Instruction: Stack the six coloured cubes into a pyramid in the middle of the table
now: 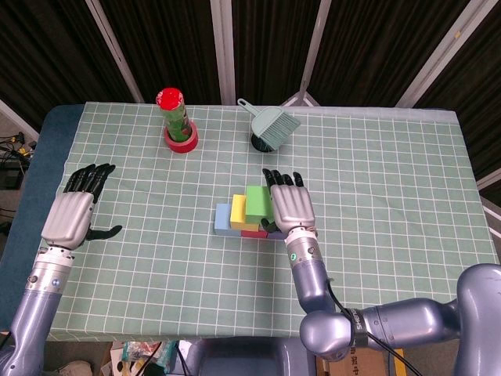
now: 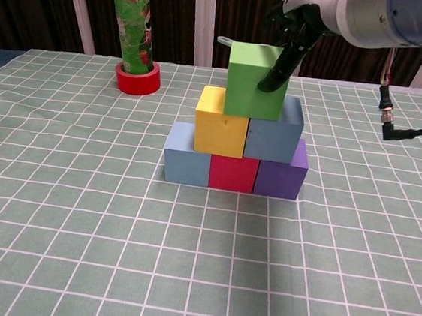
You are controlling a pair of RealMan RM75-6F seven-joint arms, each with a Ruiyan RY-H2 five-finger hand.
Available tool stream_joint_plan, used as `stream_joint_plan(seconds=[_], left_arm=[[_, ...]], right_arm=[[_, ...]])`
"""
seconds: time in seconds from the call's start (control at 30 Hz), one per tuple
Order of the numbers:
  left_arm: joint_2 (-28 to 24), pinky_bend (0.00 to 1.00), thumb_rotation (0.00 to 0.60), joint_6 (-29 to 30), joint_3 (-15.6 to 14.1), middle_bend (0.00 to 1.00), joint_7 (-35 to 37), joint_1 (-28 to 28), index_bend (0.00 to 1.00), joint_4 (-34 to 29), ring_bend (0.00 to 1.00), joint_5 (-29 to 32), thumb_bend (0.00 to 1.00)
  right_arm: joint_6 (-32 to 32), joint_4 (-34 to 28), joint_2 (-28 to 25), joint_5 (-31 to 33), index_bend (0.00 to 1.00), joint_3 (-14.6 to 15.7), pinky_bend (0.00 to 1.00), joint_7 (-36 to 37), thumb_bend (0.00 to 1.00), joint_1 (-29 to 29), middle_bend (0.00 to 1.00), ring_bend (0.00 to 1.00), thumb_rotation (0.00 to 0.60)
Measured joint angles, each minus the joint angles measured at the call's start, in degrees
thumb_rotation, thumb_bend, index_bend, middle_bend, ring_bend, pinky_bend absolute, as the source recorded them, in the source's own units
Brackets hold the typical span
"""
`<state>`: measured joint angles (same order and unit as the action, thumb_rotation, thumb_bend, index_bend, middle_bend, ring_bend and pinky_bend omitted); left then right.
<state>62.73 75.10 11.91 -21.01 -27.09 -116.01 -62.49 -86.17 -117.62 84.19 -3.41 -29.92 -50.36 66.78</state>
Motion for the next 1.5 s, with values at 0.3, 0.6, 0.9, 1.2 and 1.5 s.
stream_joint_plan(seconds=[0.3, 0.6, 0.9, 1.2, 1.5], left_arm=[[-0.1, 0.00, 0.600, 0.0, 0.0, 0.05, 0.0, 0.0, 0.00, -0.1, 0.00, -0.1, 0.17], [-0.2, 0.00, 0.600, 0.4, -0.1, 0.05, -0.1, 0.2, 0.00, -0.5, 0.00, -0.6, 0.17], [-0.3, 0.00, 0.600, 0.6, -0.4, 0.05, -0.2, 0.4, 0.00, -1.0, 0.00, -1.4, 0.17], [0.3, 0.00, 0.600, 0.4, -1.1, 0.04, 0.0, 0.6, 0.00, 0.2, 0.00, -2.0, 0.17], [2.8, 0.00, 0.600, 0.9, -3.2, 0.03, 1.9, 1.9, 0.00, 4.9, 0.00, -4.8, 0.15]], right_arm=[[-1.4, -1.8, -1.0, -0.7, 0.00, 0.6, 0.00, -0.6, 0.29, -0.3, 0.00, 0.01, 0.600], [-4.0, -5.8, -4.4, -1.1, 0.00, 1.7, 0.00, -1.5, 0.28, -2.0, 0.00, 0.00, 0.600], [-7.2, -10.3, -11.2, -3.5, 0.00, 4.5, 0.00, -1.3, 0.28, -6.9, 0.00, 0.00, 0.600], [-8.8, -13.2, -21.9, -12.1, 0.00, 10.4, 0.00, 3.2, 0.28, -16.7, 0.00, 0.00, 0.600], [-8.6, -11.3, -27.5, -29.2, 0.00, 22.0, 0.00, 14.8, 0.28, -30.8, 0.00, 0.00, 0.600]])
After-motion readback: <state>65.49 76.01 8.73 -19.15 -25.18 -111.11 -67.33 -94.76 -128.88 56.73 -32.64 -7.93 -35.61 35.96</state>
